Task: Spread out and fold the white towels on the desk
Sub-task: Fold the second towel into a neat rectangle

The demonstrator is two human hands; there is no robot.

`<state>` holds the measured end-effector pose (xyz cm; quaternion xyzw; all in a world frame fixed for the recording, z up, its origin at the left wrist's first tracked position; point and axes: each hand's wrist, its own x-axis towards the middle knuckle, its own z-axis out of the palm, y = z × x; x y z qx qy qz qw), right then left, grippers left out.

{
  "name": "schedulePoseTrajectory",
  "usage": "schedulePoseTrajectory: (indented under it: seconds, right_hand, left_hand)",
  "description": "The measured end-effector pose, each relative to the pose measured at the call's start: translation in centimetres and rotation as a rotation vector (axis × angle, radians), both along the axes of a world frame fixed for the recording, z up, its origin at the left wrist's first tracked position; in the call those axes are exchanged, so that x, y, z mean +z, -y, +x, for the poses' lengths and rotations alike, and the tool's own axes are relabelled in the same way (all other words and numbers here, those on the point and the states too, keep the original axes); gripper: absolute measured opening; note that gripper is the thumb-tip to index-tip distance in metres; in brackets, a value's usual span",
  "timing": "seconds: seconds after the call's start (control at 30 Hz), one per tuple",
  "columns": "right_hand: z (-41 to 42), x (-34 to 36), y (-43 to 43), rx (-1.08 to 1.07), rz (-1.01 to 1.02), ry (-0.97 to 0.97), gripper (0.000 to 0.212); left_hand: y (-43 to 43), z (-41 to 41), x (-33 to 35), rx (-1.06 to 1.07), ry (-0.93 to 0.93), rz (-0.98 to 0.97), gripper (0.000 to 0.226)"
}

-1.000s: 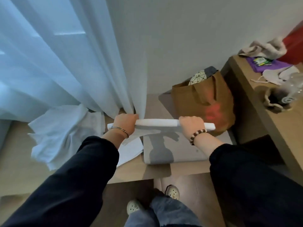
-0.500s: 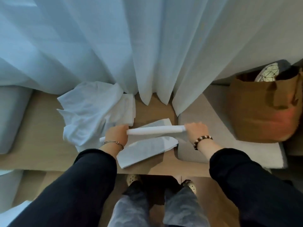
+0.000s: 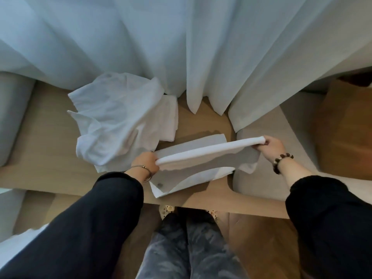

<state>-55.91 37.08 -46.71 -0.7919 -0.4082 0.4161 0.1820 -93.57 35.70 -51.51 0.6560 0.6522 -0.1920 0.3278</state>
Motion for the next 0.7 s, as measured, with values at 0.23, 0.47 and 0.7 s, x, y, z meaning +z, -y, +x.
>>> schedulePoseTrajectory:
  seconds: [0.23, 0.47, 0.7]
  right_hand:
    - [1.1, -3.8, -2.0, -0.120, -0.028, 0.071, 0.032]
    - [-0.3, -10.5, -5.4, 0.040, -0.176, 0.074, 0.033]
    - [-3.8, -19.6, -6.3, 0.042, -0.258, 0.087, 0.034]
  left_hand:
    - [-0.9, -0.1, -2.9, 1.046, 0.507, 0.008, 0.022]
    - [1.1, -0.9, -9.1, 1.431, 0.545, -0.003, 0.027]
    - [3.2, 0.0, -17.3, 1.219, 0.171, 0.161, 0.053]
